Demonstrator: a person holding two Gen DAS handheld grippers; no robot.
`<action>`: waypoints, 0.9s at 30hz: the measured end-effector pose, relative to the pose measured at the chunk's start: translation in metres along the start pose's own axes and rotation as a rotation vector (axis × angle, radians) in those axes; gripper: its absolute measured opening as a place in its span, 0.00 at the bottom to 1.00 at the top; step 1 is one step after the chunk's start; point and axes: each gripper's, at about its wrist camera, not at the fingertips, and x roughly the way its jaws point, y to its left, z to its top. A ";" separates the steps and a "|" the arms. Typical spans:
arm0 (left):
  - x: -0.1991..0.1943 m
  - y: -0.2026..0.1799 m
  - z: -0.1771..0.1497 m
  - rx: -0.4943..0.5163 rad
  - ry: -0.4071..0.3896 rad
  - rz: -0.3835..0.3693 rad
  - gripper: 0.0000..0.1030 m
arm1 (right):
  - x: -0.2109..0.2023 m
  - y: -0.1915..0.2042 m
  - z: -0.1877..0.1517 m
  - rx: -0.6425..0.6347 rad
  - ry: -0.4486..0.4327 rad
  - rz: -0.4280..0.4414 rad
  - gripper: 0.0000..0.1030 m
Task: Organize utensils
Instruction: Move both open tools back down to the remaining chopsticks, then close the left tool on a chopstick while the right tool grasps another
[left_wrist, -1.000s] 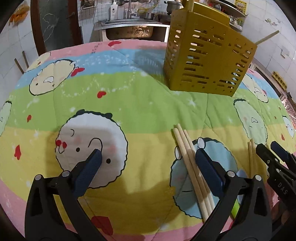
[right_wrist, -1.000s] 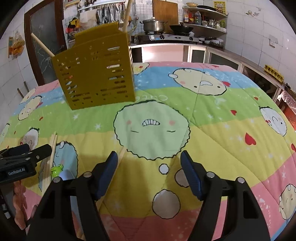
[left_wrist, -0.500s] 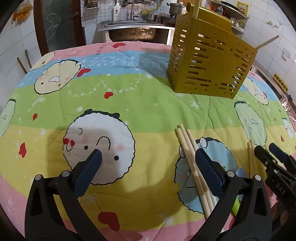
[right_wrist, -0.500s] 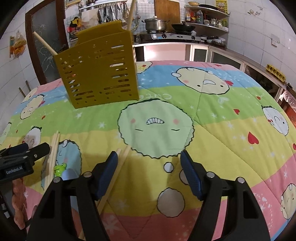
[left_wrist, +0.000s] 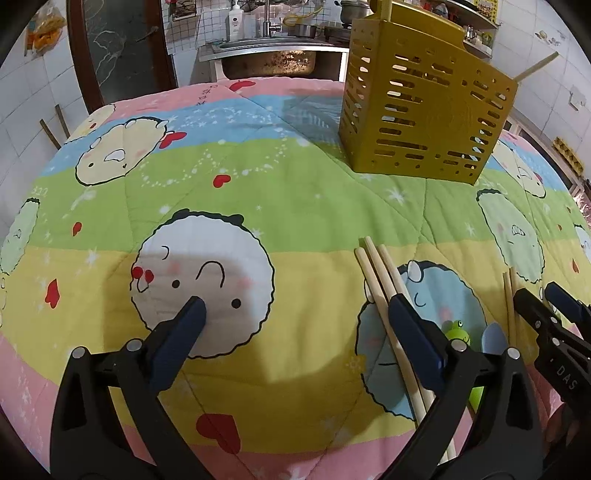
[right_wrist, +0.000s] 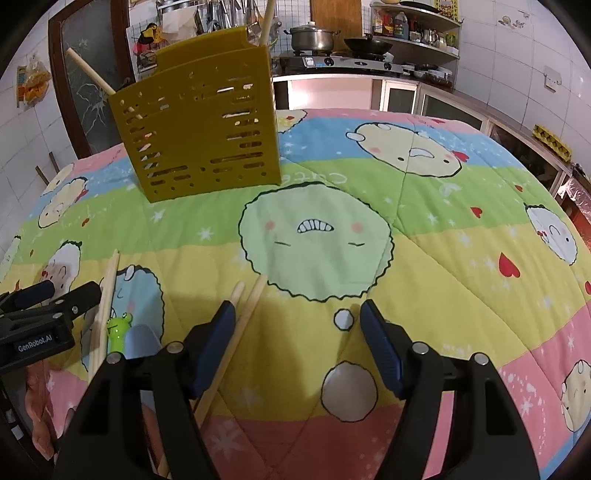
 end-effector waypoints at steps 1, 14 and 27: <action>0.000 0.000 0.001 0.002 0.004 -0.003 0.92 | 0.000 0.000 0.000 0.004 0.008 -0.001 0.67; -0.003 -0.007 -0.002 0.014 0.024 -0.035 0.80 | -0.002 0.008 -0.006 0.010 0.052 -0.024 0.62; 0.005 -0.024 0.005 0.034 0.049 -0.006 0.67 | 0.001 0.010 -0.004 0.015 0.061 -0.015 0.58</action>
